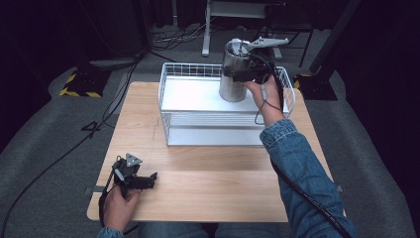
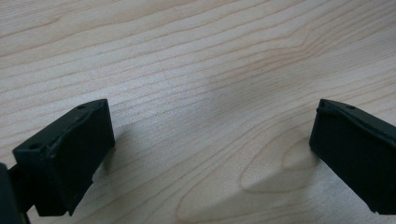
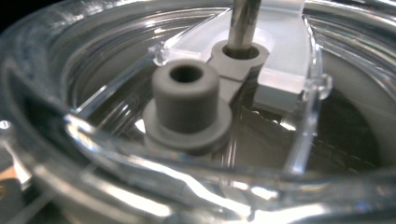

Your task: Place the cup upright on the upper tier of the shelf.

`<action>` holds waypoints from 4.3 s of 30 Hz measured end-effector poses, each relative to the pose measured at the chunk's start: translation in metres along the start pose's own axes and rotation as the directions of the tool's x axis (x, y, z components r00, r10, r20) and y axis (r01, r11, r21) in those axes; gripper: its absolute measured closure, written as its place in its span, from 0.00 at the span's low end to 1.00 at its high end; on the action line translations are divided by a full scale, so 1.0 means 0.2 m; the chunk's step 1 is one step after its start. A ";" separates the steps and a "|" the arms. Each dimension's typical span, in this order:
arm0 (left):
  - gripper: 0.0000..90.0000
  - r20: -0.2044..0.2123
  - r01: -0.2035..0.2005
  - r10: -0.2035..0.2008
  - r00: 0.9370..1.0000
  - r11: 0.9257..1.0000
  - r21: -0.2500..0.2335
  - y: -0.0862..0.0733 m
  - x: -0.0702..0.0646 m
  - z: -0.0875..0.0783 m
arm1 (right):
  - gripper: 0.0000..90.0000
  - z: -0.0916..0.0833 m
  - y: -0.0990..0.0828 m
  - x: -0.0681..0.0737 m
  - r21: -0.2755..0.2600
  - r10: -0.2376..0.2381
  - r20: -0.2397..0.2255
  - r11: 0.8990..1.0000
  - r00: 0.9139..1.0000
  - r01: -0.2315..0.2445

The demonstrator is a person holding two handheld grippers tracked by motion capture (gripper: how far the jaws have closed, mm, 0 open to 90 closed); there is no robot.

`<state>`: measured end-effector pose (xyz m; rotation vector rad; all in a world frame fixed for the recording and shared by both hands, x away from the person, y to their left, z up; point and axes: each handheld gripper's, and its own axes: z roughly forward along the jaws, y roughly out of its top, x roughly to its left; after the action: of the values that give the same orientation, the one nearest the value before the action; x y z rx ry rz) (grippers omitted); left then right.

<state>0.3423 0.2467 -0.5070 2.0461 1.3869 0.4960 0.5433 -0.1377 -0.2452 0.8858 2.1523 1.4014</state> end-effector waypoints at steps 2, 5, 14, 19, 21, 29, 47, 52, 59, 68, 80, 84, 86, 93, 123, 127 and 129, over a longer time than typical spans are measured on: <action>0.00 0.001 0.001 -0.001 1.000 1.000 0.000 0.00 0.00 0.00 | 0.04 0.00 0.00 0.00 0.000 0.001 0.001 1.000 1.000 -0.001; 0.00 0.001 0.001 -0.001 1.000 1.000 0.000 0.00 0.00 0.00 | 0.04 0.00 0.00 0.00 -0.002 0.002 0.002 1.000 1.000 -0.002; 0.00 0.001 0.000 0.000 1.000 1.000 0.000 0.00 0.00 0.00 | 0.00 0.01 0.00 0.00 -0.001 0.005 0.009 1.000 1.000 -0.005; 0.00 -0.001 -0.002 0.002 1.000 1.000 0.000 0.00 0.00 0.00 | 0.00 0.01 0.00 0.00 -0.008 0.008 0.012 1.000 1.000 -0.008; 0.00 -0.001 -0.002 0.002 1.000 1.000 0.000 0.00 0.00 0.00 | 0.00 0.01 0.00 0.00 -0.004 0.012 0.013 1.000 1.000 -0.011; 0.00 -0.001 -0.002 0.002 1.000 1.000 0.000 0.00 0.00 0.00 | 0.00 -0.02 0.00 -0.01 -0.003 0.023 0.000 1.000 1.000 -0.023; 0.00 0.000 -0.002 0.002 1.000 1.000 0.001 0.00 0.00 0.00 | 0.00 -0.19 0.00 0.00 0.006 0.006 0.004 1.000 1.000 -0.006; 0.00 0.000 -0.002 0.002 1.000 1.000 0.001 0.00 0.00 0.00 | 0.00 -0.27 -0.01 0.01 -0.004 -0.001 0.003 1.000 1.000 0.001; 0.00 0.000 -0.002 0.002 1.000 1.000 0.001 0.00 0.00 0.00 | 0.00 -0.40 -0.05 0.01 -0.013 -0.005 -0.019 1.000 1.000 0.005; 0.00 0.000 -0.002 0.002 1.000 1.000 0.001 0.00 0.00 0.00 | 0.00 -0.55 -0.12 0.02 -0.016 -0.024 -0.029 1.000 0.999 0.024; 0.00 0.000 -0.002 0.002 1.000 1.000 0.001 0.00 0.00 0.00 | 0.00 -0.71 -0.25 0.01 0.006 -0.029 -0.023 1.000 0.999 0.030; 0.00 -0.001 -0.003 0.003 1.000 1.000 0.002 0.00 0.00 0.00 | 0.00 -0.74 -0.29 0.01 0.017 -0.036 -0.020 0.999 0.999 0.036; 0.00 -0.001 -0.003 0.003 1.000 1.000 0.003 0.00 0.00 0.00 | 0.00 -0.76 -0.31 0.01 0.026 -0.033 -0.016 0.999 0.999 0.033; 0.00 -0.001 -0.002 0.002 1.000 1.000 0.003 0.00 0.00 0.00 | 0.00 -0.79 -0.44 0.02 0.071 -0.041 -0.002 0.997 0.999 0.041; 0.00 -0.001 -0.002 0.002 1.000 1.000 0.002 0.00 0.00 0.00 | 0.04 -0.69 -0.98 0.04 0.213 -0.002 -0.007 0.977 1.000 0.003; 0.00 -0.001 -0.003 0.003 1.000 1.000 0.002 0.00 0.00 0.00 | 0.06 -0.67 -1.04 0.05 0.233 0.010 -0.016 0.973 1.000 -0.007; 0.00 -0.001 -0.002 0.002 1.000 1.000 0.002 0.00 0.00 0.00 | 0.07 -0.65 -1.07 0.06 0.243 0.024 -0.022 0.970 0.999 -0.018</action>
<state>0.3428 0.2466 -0.5068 2.0498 1.3861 0.4969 0.3907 -0.2758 -0.3883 0.9856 2.3754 1.1794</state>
